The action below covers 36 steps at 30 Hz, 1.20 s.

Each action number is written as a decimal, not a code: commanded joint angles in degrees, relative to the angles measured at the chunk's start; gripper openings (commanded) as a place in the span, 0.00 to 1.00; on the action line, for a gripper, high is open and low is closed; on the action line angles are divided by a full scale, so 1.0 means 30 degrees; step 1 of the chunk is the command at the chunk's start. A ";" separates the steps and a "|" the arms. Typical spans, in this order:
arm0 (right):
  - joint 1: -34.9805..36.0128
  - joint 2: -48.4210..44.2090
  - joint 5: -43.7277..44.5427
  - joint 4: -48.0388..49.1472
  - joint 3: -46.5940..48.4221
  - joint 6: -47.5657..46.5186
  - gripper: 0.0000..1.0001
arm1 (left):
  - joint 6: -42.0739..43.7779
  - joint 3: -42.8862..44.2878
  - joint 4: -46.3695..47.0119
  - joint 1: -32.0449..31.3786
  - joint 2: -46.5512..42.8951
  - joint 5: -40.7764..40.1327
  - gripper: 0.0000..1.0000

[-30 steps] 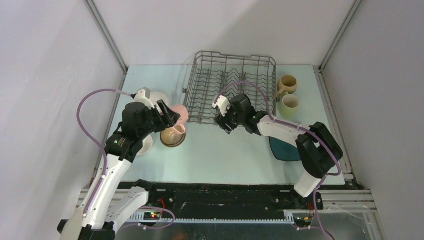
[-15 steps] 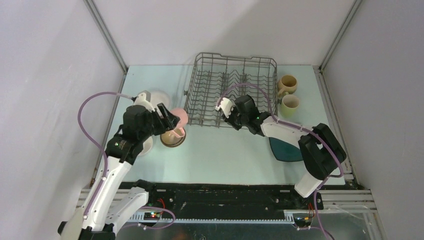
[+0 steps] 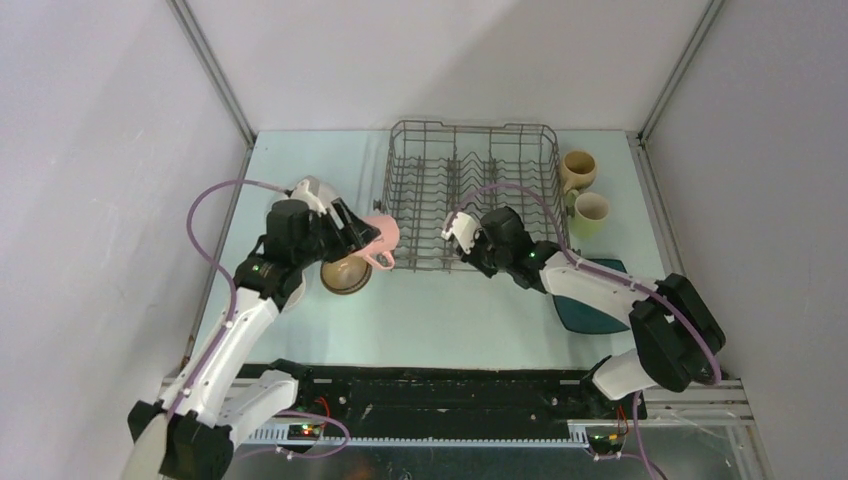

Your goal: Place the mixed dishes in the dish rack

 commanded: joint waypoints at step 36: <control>0.2713 -0.5592 0.0789 -0.1810 -0.3510 0.2284 0.00 | 0.3821 2.6001 -0.6001 -0.2305 2.2986 -0.6223 0.00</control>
